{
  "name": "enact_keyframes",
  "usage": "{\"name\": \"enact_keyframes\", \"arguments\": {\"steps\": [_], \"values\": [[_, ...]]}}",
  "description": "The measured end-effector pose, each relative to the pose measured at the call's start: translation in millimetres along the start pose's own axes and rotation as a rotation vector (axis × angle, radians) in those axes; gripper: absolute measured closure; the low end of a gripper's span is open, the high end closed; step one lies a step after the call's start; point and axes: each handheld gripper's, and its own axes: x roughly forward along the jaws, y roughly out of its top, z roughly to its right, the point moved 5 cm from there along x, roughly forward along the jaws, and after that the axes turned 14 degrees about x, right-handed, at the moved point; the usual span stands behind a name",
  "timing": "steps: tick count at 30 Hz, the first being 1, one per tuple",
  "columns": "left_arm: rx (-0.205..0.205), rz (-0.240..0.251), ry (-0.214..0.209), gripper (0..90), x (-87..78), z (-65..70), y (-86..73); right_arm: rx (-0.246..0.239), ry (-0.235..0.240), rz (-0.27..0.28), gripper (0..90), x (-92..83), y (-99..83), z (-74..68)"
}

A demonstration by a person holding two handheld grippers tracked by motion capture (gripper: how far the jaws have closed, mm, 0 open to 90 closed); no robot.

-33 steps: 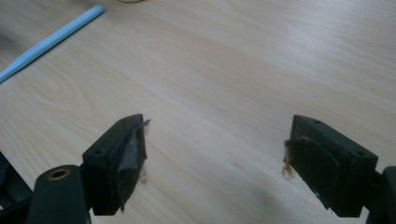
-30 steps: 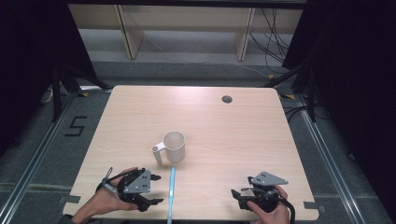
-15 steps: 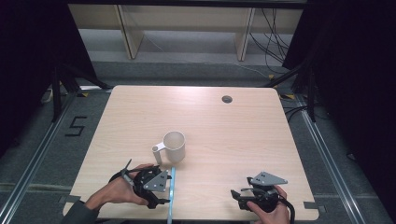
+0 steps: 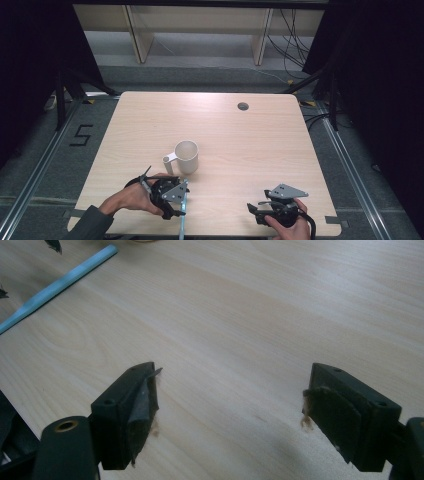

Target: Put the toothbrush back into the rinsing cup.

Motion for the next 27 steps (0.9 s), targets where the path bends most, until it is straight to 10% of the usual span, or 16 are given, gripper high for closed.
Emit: {"name": "enact_keyframes", "arguments": {"steps": [14, 27], "values": [[-0.089, 0.013, 0.124, 73.5, 5.0, -20.5, -5.4, 0.006, 0.016, 0.000, 21.9, 0.2, 0.2, -0.2], [-0.188, -0.002, 0.133, 87.4, 13.4, -33.3, -2.9, 0.005, 0.015, -0.001, 22.1, 0.0, 0.1, -0.1]]}}
